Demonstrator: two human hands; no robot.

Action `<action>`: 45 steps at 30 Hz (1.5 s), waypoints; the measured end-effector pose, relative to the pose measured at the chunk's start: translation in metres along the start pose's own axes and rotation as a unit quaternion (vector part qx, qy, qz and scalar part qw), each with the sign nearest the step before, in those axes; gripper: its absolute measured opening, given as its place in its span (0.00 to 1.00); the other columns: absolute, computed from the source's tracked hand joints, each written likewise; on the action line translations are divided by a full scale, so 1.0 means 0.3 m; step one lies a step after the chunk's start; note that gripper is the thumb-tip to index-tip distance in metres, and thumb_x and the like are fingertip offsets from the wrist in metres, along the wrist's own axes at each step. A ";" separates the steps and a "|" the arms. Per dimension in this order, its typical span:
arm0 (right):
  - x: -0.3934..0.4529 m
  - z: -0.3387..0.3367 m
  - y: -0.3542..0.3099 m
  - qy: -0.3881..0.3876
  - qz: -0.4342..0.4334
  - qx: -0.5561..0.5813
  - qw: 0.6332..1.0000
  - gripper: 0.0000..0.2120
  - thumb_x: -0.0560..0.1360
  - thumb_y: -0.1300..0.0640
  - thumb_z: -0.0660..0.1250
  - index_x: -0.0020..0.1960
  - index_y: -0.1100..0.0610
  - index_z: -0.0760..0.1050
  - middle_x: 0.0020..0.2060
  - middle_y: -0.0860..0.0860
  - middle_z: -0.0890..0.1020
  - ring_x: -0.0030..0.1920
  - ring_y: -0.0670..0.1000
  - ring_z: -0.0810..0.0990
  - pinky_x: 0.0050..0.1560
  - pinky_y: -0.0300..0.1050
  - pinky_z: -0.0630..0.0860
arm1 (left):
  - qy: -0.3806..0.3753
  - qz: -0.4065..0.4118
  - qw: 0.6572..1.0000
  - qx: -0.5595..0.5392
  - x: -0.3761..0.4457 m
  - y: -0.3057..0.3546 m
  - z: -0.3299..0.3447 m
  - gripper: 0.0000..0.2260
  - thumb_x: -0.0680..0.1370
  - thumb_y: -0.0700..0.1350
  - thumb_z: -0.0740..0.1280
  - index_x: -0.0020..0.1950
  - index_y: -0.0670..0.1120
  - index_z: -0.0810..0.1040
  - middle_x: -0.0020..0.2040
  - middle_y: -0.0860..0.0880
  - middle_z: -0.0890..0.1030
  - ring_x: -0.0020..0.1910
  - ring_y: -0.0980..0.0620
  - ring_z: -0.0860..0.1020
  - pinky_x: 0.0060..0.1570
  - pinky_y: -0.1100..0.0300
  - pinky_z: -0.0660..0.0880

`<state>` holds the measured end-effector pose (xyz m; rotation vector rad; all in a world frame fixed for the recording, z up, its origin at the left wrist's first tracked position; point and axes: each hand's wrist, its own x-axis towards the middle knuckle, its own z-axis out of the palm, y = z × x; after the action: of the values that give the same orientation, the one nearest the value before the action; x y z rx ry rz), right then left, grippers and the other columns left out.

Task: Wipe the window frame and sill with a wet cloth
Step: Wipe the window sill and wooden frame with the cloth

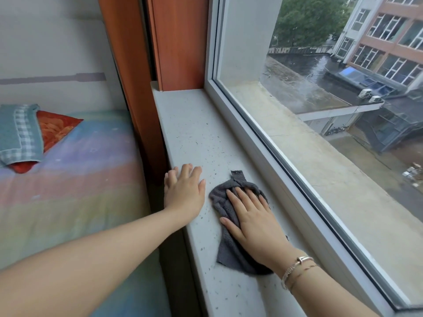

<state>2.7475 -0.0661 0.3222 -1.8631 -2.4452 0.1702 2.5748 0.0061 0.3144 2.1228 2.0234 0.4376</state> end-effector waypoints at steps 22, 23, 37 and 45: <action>-0.185 0.004 -0.136 -0.023 -0.040 -0.006 0.999 0.38 0.74 0.31 0.33 0.77 0.48 0.50 0.76 0.49 0.57 0.76 0.54 0.54 0.76 0.52 0.47 | -0.050 -0.008 0.993 -0.102 0.035 -0.094 -0.018 0.23 0.83 0.50 0.51 0.77 0.46 0.54 0.79 0.46 0.48 0.77 0.47 0.45 0.74 0.50 0.42; -0.130 0.012 -0.152 -0.008 -0.040 0.000 0.999 0.40 0.73 0.30 0.31 0.77 0.49 0.53 0.76 0.50 0.59 0.75 0.55 0.55 0.75 0.53 0.50 | -0.042 -0.004 0.992 -0.118 0.040 -0.106 -0.029 0.22 0.83 0.49 0.51 0.76 0.45 0.57 0.78 0.46 0.51 0.77 0.47 0.49 0.75 0.51 0.44; -0.516 -0.002 -0.181 -0.029 -0.077 -0.056 0.995 0.45 0.65 0.28 0.58 0.74 0.54 0.62 0.71 0.54 0.68 0.72 0.59 0.65 0.68 0.62 0.64 | -0.114 -0.053 0.959 -0.255 -0.136 -0.091 -0.131 0.08 0.83 0.46 0.51 0.55 0.53 0.69 0.65 0.47 0.69 0.73 0.47 0.61 0.75 0.51 0.49; -0.304 0.015 -0.300 -0.041 -0.017 -0.026 0.999 0.43 0.67 0.42 0.58 0.77 0.55 0.46 0.76 0.54 0.52 0.76 0.60 0.47 0.73 0.65 0.46 | -0.082 -0.067 0.949 -0.296 -0.172 -0.123 -0.167 0.22 0.83 0.47 0.51 0.76 0.41 0.57 0.77 0.46 0.57 0.77 0.47 0.54 0.75 0.53 0.49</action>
<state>2.6852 -0.1777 0.3305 -1.8695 -2.5576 0.1871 2.5217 -0.0466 0.3449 1.5911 1.6553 0.7124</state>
